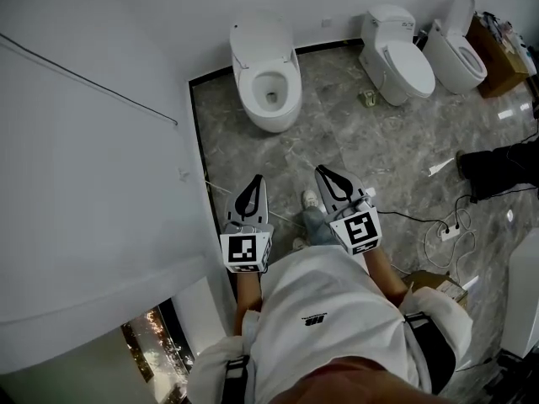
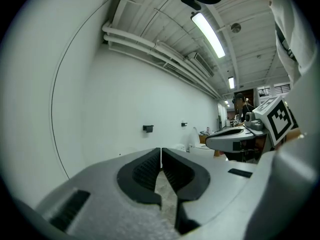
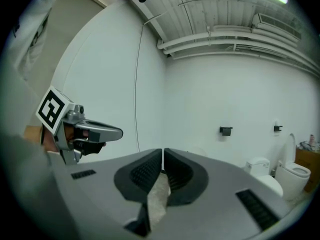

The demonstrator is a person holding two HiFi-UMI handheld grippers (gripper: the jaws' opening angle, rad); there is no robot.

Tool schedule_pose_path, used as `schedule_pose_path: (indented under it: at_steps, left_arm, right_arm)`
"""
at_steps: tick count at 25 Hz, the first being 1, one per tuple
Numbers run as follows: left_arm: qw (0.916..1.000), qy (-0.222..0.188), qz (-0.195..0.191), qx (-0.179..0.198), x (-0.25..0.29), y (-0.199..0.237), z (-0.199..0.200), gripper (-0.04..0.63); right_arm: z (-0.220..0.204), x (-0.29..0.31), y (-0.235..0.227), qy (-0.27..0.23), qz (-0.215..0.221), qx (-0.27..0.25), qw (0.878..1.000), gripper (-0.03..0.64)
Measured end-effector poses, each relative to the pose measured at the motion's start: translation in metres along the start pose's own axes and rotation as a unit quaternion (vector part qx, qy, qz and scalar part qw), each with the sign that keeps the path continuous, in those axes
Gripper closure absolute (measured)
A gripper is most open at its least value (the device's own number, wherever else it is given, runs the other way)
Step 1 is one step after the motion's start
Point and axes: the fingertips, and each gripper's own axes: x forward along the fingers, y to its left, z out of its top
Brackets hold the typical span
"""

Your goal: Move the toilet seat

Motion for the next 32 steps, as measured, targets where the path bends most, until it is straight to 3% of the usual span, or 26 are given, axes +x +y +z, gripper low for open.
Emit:
schedule_pose_path:
  at_steps: [23, 32]
  left_arm:
    - [0.9986, 0.024, 0.047, 0.0, 0.176, 0.048, 0.018, 0.561]
    - [0.998, 0.031, 0.055, 0.002, 0.218, 0.047, 0.024, 0.561]
  right_arm:
    - [0.003, 0.134, -0.14, 0.005, 0.048, 0.004, 0.999, 0.58]
    - [0.005, 0.163, -0.183, 0.001, 0.055, 0.014, 0.998, 0.58]
